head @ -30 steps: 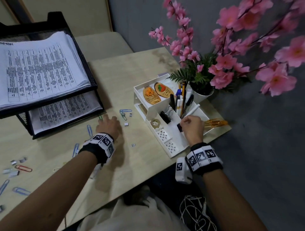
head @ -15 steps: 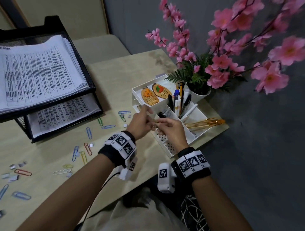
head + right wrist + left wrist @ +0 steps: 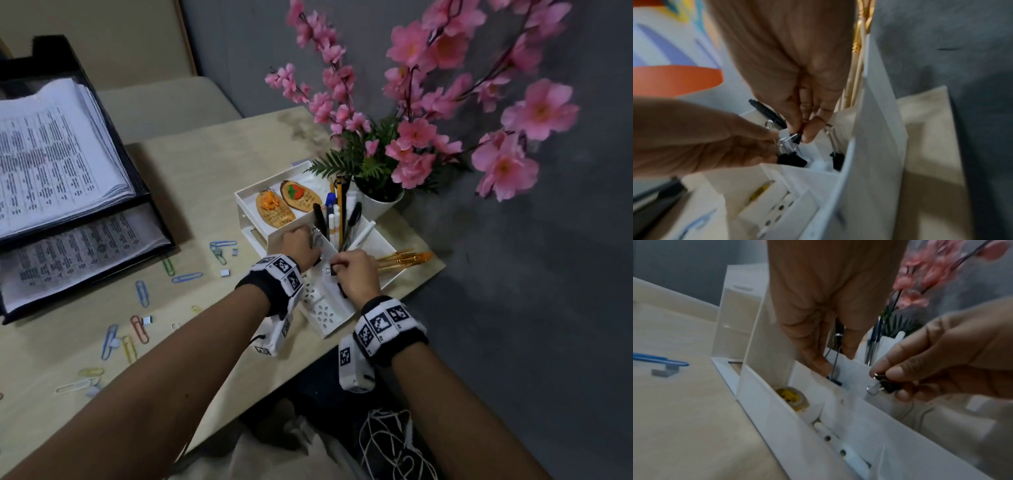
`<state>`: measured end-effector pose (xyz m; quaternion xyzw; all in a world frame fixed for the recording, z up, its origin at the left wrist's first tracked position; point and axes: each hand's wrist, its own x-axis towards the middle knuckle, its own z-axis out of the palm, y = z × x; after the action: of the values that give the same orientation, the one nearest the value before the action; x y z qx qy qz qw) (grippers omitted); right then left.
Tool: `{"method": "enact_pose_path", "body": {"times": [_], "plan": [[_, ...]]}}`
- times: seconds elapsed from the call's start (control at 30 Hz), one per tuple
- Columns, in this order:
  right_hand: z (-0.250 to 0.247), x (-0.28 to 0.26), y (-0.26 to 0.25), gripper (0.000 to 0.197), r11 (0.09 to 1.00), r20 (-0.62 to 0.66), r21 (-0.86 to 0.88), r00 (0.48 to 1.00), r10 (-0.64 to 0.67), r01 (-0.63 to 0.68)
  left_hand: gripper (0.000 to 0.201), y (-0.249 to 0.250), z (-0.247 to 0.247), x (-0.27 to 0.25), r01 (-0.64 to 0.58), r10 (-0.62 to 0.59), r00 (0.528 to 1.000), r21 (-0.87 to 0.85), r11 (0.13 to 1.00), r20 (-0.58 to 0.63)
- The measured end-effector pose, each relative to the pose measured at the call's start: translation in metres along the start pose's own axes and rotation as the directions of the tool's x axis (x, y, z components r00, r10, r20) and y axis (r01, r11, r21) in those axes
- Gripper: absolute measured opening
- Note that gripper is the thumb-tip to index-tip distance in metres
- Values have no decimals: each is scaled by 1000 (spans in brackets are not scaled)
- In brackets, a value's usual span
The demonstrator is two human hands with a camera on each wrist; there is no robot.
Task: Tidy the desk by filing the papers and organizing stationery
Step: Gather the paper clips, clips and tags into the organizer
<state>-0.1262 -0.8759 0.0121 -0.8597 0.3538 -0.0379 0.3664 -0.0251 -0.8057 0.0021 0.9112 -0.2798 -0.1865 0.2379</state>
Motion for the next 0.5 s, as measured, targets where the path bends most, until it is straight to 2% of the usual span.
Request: {"method": "enact_pose_path", "body": {"times": [0.13, 0.23, 0.37, 0.43, 0.5], "plan": [[0, 4, -9, 26, 951, 160, -288, 985, -67, 112, 27, 8, 7, 8, 34, -34, 999, -38, 999, 15], [-1, 4, -17, 26, 900, 206, -408, 976, -75, 155, 25, 5, 11, 10, 50, -49, 999, -38, 998, 17], [-1, 5, -18, 32, 907, 200, -402, 979, -49, 128, 31, -3, 6, 8, 4, -4, 994, -2, 1000, 109], [-2, 3, -17, 33, 935, 168, -343, 985, -39, 96, 38, -8, -3, 1, -48, 51, 995, -36, 998, 90], [-4, 0, -21, 31, 966, 82, -249, 995, -51, 70, 41, -17, -18, -12, -74, 83, 994, -125, 989, 68]]}}
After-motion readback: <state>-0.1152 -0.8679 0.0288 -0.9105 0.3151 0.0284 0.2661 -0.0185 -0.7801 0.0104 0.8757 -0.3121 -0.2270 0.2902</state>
